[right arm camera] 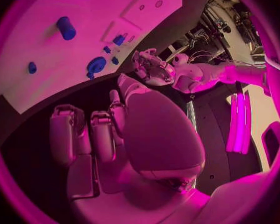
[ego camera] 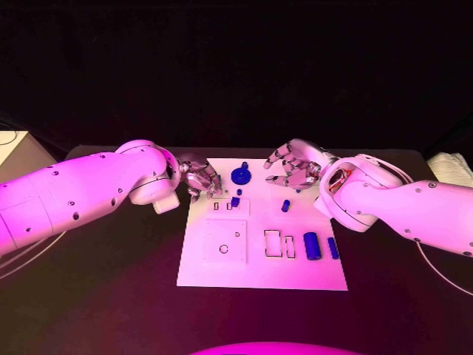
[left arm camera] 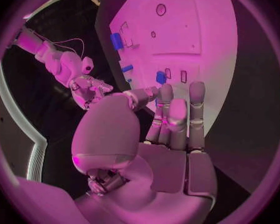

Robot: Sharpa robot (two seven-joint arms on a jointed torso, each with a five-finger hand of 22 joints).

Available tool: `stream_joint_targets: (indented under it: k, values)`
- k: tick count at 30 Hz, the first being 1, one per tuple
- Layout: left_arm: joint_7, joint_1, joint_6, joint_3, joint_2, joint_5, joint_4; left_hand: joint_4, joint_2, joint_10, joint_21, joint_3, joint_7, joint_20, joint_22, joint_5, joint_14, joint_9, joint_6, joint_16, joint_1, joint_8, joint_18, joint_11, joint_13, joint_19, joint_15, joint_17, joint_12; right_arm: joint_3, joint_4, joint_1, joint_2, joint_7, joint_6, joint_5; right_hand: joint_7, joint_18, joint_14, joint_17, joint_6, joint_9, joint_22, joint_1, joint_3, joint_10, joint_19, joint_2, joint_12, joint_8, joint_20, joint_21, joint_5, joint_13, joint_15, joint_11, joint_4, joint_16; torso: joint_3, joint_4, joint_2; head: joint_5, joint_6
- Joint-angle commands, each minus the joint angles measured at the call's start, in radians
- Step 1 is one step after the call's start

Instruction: Assemble the parts on the task board

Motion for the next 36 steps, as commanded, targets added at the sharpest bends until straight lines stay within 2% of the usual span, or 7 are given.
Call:
stream_joint_targets:
  k: [1,6,12,20,26,29,36]
  values:
    - [0.076,-0.004,-0.079,0.001,-0.026,0.049,0.030,-0.007,-0.001,-0.010,-0.017,-0.001,0.009,0.001,-0.023,0.001,-0.018,-0.005,0.001,-0.017,0.014,-0.006,0.021,0.000,-0.005,-0.021,0.002,-0.024,-0.009,-0.001,-0.028,-0.004,0.032,-0.041,0.065,-0.081,-0.001,0.010,0.087,0.195,0.010,-0.001,0.147,-0.013,0.012,0.009,0.031,0.001,0.009,0.008,-0.010,0.008,-0.007,0.036,-0.010,-0.004,0.000,-0.001,-0.0020,-0.0015,0.001,-0.001,-0.004]
    - [0.138,-0.009,-0.128,0.001,-0.080,0.114,0.081,-0.012,-0.003,-0.019,-0.053,-0.002,0.015,0.006,-0.074,0.001,-0.050,-0.019,-0.003,-0.061,0.020,-0.015,0.029,0.006,-0.022,-0.055,0.007,-0.088,-0.021,-0.001,-0.078,-0.010,0.094,-0.079,0.093,-0.101,-0.008,0.005,0.090,0.208,0.027,-0.001,0.163,-0.038,0.041,0.038,0.042,0.003,0.039,0.015,-0.015,0.029,-0.008,0.064,-0.015,-0.009,0.002,0.006,-0.0032,-0.0017,0.003,-0.001,-0.007]
    - [0.205,-0.014,-0.192,0.000,-0.142,0.210,0.142,-0.019,-0.006,-0.032,-0.074,-0.003,0.024,0.012,-0.087,0.000,-0.092,-0.040,-0.006,-0.120,0.027,-0.029,0.029,0.014,-0.044,-0.062,0.015,-0.166,-0.035,-0.002,-0.131,-0.022,0.160,-0.130,0.107,-0.105,-0.011,0.000,0.094,0.221,0.035,-0.003,0.179,-0.085,0.053,0.062,0.052,-0.007,0.066,0.019,-0.018,0.051,-0.011,0.090,-0.017,-0.012,0.012,0.013,-0.0096,0.0029,0.006,-0.006,-0.008]
    - [0.263,-0.016,-0.242,0.000,-0.210,0.314,0.207,-0.025,-0.004,-0.047,-0.097,-0.006,0.031,0.017,-0.101,0.000,-0.141,-0.060,-0.005,-0.186,0.032,-0.037,0.029,0.020,-0.072,-0.069,0.020,-0.253,-0.056,-0.003,-0.178,-0.033,0.221,-0.186,0.118,-0.101,-0.013,-0.002,0.096,0.227,0.040,-0.003,0.186,-0.116,0.057,0.072,0.056,-0.009,0.076,0.022,-0.019,0.060,-0.021,0.101,-0.019,-0.013,0.020,0.017,-0.0215,0.0116,0.009,-0.015,-0.009]
    - [0.284,-0.017,-0.257,0.000,-0.237,0.347,0.235,-0.027,-0.004,-0.050,-0.105,-0.008,0.032,0.019,-0.106,0.000,-0.158,-0.066,-0.006,-0.208,0.034,-0.039,0.029,0.022,-0.082,-0.072,0.022,-0.281,-0.063,-0.003,-0.201,-0.036,0.248,-0.204,0.130,-0.095,-0.014,-0.004,0.097,0.232,0.041,-0.003,0.191,-0.120,0.058,0.077,0.059,-0.009,0.081,0.023,-0.020,0.067,-0.023,0.106,-0.019,-0.014,0.021,0.019,-0.0221,0.0124,0.011,-0.016,-0.009]
    - [0.288,-0.017,-0.262,0.000,-0.245,0.354,0.244,-0.027,-0.004,-0.050,-0.105,-0.008,0.032,0.019,-0.106,0.000,-0.158,-0.066,-0.006,-0.208,0.034,-0.039,0.029,0.022,-0.082,-0.072,0.022,-0.281,-0.063,-0.003,-0.204,-0.038,0.256,-0.208,0.140,-0.094,-0.015,-0.004,0.097,0.233,0.042,-0.003,0.192,-0.121,0.059,0.079,0.060,-0.009,0.083,0.023,-0.020,0.069,-0.023,0.108,-0.019,-0.014,0.021,0.019,-0.0245,0.0153,0.012,-0.018,-0.010]
    - [0.288,-0.017,-0.261,0.000,-0.252,0.360,0.255,-0.028,-0.003,-0.052,-0.107,-0.008,0.033,0.020,-0.107,0.000,-0.162,-0.069,-0.006,-0.215,0.035,-0.040,0.029,0.023,-0.086,-0.072,0.023,-0.290,-0.066,-0.003,-0.196,-0.040,0.263,-0.210,0.163,-0.090,-0.016,-0.005,0.097,0.235,0.045,-0.002,0.194,-0.132,0.058,0.080,0.061,-0.013,0.085,0.026,-0.020,0.071,-0.030,0.110,-0.020,-0.015,0.022,0.020,-0.0227,0.0130,0.011,-0.014,-0.011]
